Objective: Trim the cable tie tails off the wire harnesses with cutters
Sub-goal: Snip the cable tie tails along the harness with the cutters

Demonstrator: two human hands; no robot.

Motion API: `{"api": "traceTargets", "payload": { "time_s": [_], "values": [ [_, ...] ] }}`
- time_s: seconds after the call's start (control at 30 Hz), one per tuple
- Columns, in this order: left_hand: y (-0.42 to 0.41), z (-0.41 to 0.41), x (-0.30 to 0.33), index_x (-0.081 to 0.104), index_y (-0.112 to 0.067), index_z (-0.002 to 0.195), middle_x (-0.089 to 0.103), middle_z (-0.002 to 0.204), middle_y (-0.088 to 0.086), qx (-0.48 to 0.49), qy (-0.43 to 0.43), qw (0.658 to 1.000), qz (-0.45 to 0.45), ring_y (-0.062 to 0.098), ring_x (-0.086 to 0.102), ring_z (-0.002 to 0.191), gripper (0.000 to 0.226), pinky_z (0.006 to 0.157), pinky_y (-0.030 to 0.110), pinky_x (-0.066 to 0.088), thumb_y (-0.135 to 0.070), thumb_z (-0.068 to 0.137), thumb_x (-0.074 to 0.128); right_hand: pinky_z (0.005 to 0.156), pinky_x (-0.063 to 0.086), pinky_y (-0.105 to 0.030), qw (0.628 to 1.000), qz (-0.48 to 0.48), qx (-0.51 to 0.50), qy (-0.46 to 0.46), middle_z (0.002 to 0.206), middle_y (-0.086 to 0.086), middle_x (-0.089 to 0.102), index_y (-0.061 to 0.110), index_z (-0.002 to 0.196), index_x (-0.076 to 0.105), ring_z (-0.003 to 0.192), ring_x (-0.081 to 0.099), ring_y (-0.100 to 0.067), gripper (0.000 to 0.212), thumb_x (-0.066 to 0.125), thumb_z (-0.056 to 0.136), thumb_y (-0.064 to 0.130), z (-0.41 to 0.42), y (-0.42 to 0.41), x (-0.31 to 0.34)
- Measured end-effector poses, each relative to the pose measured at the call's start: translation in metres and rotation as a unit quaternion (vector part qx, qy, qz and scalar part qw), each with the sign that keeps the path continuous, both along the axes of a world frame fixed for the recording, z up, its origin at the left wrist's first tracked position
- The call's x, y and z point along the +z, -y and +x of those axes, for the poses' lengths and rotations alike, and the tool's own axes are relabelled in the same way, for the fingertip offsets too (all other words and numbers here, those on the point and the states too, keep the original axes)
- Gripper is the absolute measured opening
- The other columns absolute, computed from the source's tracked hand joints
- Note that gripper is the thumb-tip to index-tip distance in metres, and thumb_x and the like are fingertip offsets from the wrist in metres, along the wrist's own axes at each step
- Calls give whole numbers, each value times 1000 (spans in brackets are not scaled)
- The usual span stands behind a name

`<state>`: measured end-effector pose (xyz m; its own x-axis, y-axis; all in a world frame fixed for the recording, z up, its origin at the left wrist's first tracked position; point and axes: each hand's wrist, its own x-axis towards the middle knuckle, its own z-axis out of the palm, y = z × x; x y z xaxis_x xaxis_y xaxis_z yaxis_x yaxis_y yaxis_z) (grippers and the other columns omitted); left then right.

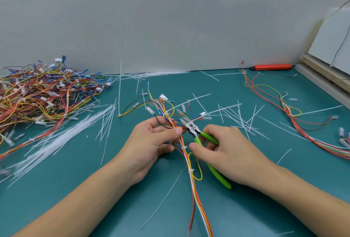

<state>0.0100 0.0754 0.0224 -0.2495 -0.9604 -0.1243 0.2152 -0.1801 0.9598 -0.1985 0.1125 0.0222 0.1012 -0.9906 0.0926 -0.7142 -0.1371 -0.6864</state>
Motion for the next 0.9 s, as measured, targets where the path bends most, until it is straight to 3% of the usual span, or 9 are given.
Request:
{"api": "traceTargets", "payload": {
  "time_s": [0.13, 0.43, 0.67, 0.9],
  "values": [
    [1, 0, 0, 66, -8, 104, 78, 103, 17, -2, 1, 1000, 2, 16, 67, 67, 40, 53, 20, 52, -15, 69, 84, 52, 40, -24, 1000, -7, 22, -2, 69, 7, 69, 26, 80, 60, 53, 48, -9, 29, 65, 93, 52, -2, 2, 0],
    [1, 1, 0, 65, -8, 106, 77, 105, 17, 0, 2, 1000, 3, 15, 67, 68, 42, 53, 20, 52, -16, 69, 84, 53, 42, -24, 999, -7, 34, 9, 72, 7, 72, 27, 81, 59, 56, 52, -14, 30, 63, 94, 54, -2, 1, 0],
    [-1, 2, 1, 68, -11, 95, 77, 95, 14, -8, -1, 1000, 4, 17, 67, 66, 23, 53, 20, 51, -8, 77, 81, 60, 53, -34, 1000, 0, 8, 24, 70, 9, 69, 29, 79, 63, 56, 58, -8, 51, 59, 67, 78, 0, -2, 4],
    [0, 3, 2, 68, -11, 94, 77, 100, 17, -12, -5, 1000, 6, 17, 68, 66, 33, 53, 21, 52, -16, 66, 85, 57, 50, -28, 1000, -11, 2, 5, 69, 12, 68, 30, 77, 62, 59, 59, -8, 48, 60, 69, 77, 1, 0, 2]
  ]
}}
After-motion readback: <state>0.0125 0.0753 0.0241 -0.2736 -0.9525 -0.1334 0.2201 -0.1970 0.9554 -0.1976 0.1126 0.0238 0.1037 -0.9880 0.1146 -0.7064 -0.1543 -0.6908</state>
